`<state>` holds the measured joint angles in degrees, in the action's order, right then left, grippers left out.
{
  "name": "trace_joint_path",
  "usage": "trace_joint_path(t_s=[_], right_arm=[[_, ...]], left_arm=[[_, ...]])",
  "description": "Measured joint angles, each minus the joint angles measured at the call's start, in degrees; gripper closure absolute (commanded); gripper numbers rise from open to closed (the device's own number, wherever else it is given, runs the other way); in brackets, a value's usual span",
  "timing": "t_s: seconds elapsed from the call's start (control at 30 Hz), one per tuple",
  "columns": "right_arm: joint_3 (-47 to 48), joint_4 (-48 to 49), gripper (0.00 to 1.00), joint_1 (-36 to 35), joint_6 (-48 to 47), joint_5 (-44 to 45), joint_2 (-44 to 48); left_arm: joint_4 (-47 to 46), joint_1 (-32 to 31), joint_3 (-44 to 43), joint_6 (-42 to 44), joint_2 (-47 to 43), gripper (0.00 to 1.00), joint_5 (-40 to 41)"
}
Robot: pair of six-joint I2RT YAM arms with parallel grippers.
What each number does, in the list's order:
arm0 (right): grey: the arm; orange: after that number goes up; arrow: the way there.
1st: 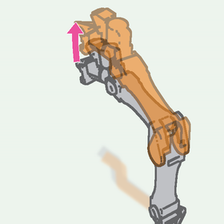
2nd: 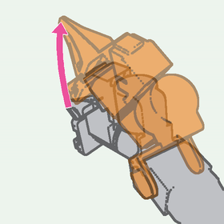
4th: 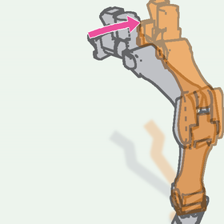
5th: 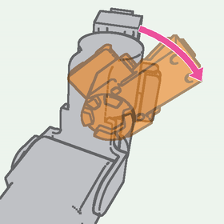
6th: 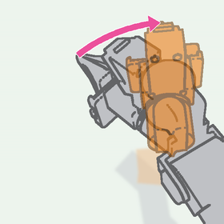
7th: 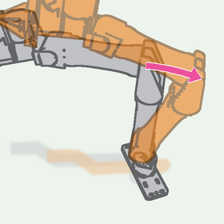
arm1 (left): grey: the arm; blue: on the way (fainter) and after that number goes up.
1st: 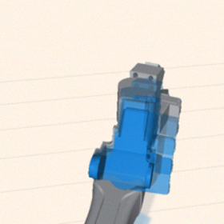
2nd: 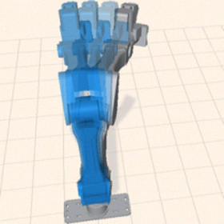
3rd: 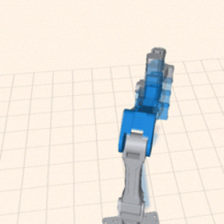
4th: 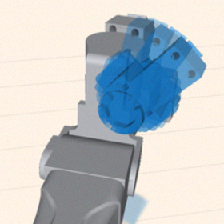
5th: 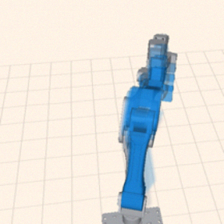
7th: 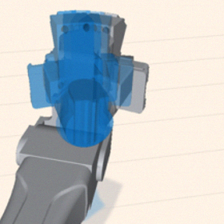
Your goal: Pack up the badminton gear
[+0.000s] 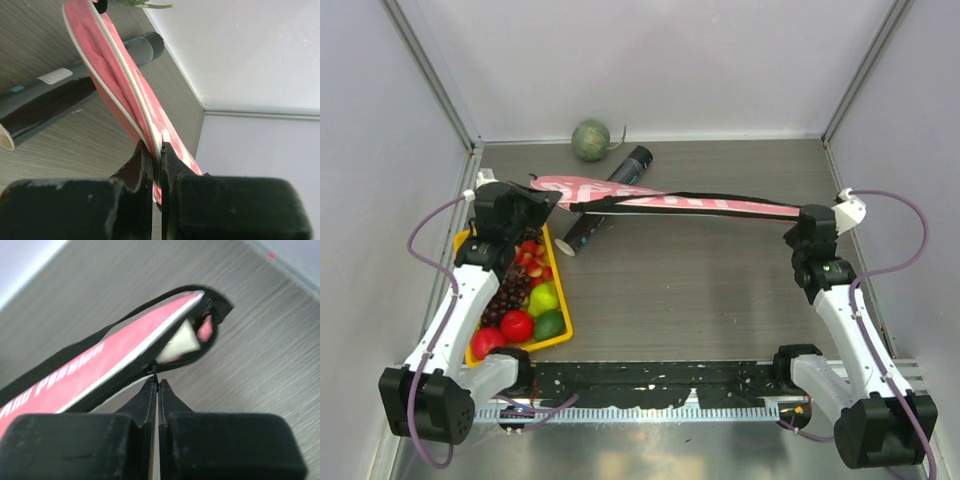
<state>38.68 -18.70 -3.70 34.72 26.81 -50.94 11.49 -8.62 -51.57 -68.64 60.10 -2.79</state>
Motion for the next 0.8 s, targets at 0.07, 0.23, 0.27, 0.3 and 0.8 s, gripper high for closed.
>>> trace_joint_path(t_s=[0.07, 0.23, 0.27, 0.3, 0.8], right_arm=[[2.9, -0.2, 0.94, 2.6, -1.2, 0.2, -0.3], [5.0, -0.7, 0.95, 11.0, -3.1, -2.6, -0.5], [5.1, -1.0, 0.95, 12.1, -3.4, -3.7, -0.7], [5.2, -1.3, 0.95, 13.1, -3.8, -4.8, -0.8], [-1.2, 8.6, 0.95, 27.7, -17.2, -35.6, -3.4]], left_arm=[[0.0, 2.3, 0.2, 0.0, 0.0, 1.0, -1.6], [-0.2, 7.8, 0.6, 0.1, 0.1, 1.0, -7.3], [-0.3, 8.5, 0.8, 0.0, 0.1, 1.0, -8.8], [-0.3, 8.9, 1.0, 0.0, 0.1, 1.0, -9.8], [-14.8, 19.7, 1.2, 0.1, 12.5, 1.0, -35.9]])
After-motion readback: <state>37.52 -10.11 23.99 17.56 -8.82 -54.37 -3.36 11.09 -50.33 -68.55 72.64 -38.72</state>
